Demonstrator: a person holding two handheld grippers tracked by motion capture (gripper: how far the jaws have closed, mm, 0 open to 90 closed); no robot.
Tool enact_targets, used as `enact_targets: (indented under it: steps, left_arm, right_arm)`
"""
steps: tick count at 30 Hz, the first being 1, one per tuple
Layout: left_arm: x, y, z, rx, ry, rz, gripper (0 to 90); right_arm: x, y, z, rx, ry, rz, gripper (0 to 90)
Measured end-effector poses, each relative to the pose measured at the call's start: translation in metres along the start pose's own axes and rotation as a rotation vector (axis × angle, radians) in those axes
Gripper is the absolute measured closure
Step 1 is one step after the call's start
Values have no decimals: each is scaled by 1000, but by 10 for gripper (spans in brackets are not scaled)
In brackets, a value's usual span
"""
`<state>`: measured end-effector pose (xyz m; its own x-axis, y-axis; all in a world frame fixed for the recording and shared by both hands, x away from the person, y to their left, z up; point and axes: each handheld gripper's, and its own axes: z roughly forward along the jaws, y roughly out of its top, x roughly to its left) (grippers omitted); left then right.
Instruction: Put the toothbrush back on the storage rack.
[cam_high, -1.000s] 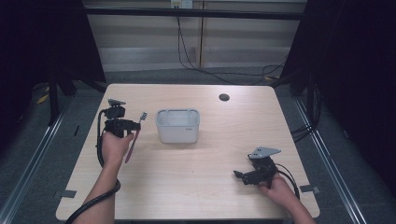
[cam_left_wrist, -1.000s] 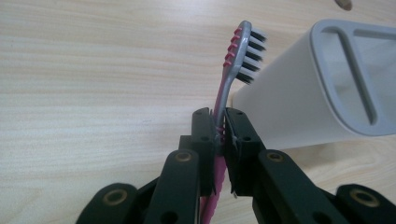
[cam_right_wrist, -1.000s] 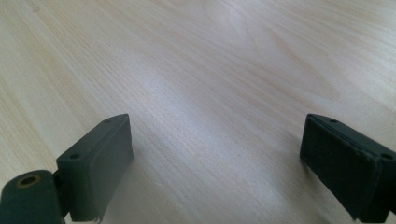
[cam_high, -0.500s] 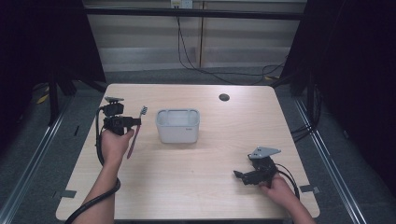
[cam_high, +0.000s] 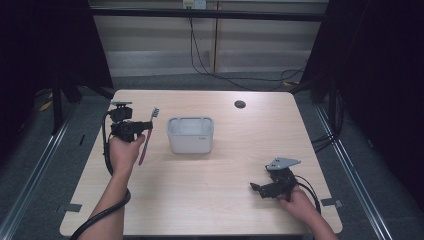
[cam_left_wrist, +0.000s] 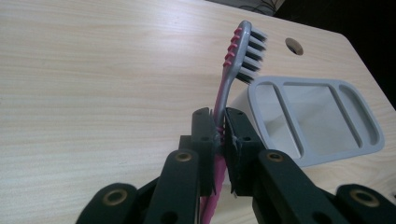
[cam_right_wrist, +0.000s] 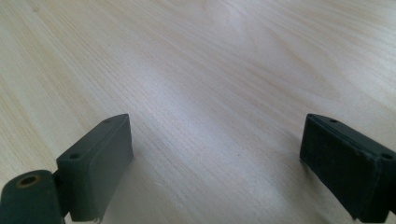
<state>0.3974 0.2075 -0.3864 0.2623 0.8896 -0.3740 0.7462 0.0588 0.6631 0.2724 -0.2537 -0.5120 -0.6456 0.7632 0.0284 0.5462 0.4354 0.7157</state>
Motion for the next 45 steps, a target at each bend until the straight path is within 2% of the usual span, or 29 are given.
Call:
enact_targets:
  steps: [2, 8, 16, 22, 27, 34, 42, 45]
  left_arm:
    - [0, 1, -2, -5, -6, 13, 835]
    - [-4, 4, -4, -39, -9, 3, 834]
    - [-8, 10, -7, -64, -10, 18, 834]
    - [-14, 15, -8, -113, -13, 32, 834]
    - [-17, 17, -8, -136, -25, 26, 834]
    - [-24, 21, -7, -177, -35, 48, 834]
    - [-31, 26, -8, -214, -54, 39, 833]
    - [-34, 29, -8, -227, -61, 47, 833]
  right_arm:
    - [0, 0, 0, -1, 0, -1, 88]
    - [0, 0, 0, -1, 0, -1, 88]
    - [0, 0, 0, 0, 0, 1, 88]
    - [0, 0, 0, 0, 0, 0, 88]
    - [0, 0, 0, 0, 0, 1, 88]
    - [0, 0, 0, 0, 0, 0, 88]
    - [0, 0, 0, -1, 0, 0, 88]
    - [0, 0, 0, 0, 0, 1, 88]
